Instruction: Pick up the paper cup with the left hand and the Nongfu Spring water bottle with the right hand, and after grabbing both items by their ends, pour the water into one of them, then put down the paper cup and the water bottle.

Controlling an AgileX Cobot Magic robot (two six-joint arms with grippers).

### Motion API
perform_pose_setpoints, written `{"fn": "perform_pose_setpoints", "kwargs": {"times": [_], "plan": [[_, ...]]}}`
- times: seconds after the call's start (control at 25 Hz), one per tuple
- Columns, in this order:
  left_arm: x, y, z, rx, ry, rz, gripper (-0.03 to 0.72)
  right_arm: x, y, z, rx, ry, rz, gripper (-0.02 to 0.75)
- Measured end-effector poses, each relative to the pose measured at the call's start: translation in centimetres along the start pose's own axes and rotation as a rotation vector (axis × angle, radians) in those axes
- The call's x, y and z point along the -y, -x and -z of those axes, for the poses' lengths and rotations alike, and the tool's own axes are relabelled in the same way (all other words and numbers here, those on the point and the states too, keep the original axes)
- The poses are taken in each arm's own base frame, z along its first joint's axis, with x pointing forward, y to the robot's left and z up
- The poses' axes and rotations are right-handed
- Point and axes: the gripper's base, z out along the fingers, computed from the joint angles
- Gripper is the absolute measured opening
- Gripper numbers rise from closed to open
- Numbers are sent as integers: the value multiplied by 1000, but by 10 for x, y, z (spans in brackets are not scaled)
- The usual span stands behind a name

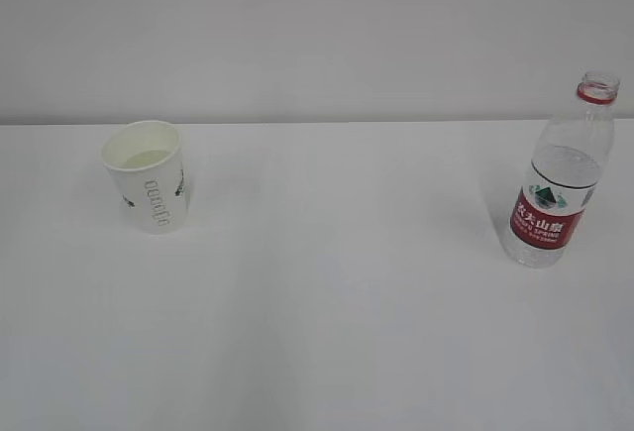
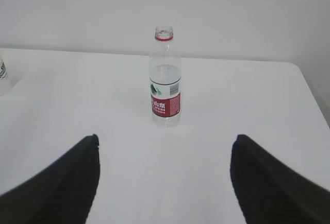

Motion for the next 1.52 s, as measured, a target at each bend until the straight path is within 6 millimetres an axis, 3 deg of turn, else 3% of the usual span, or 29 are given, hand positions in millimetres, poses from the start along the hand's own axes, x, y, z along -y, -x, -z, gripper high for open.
{"fn": "perform_pose_setpoints", "kwargs": {"times": [0.4,0.92,1.24,1.52], "plan": [[-5,-12,11,59,34,-21,432,4,-2,0,-20,-46,15,593],[-10,-28,-17,-51,59,-22,430,3,-30,-39,-191,-39,18,591],[-10,-26,-20,-19,65,-26,430,2,-47,-58,-275,-30,17,590],[-13,-25,-22,1,89,-37,430,2,-46,-61,-242,-30,18,589]]}}
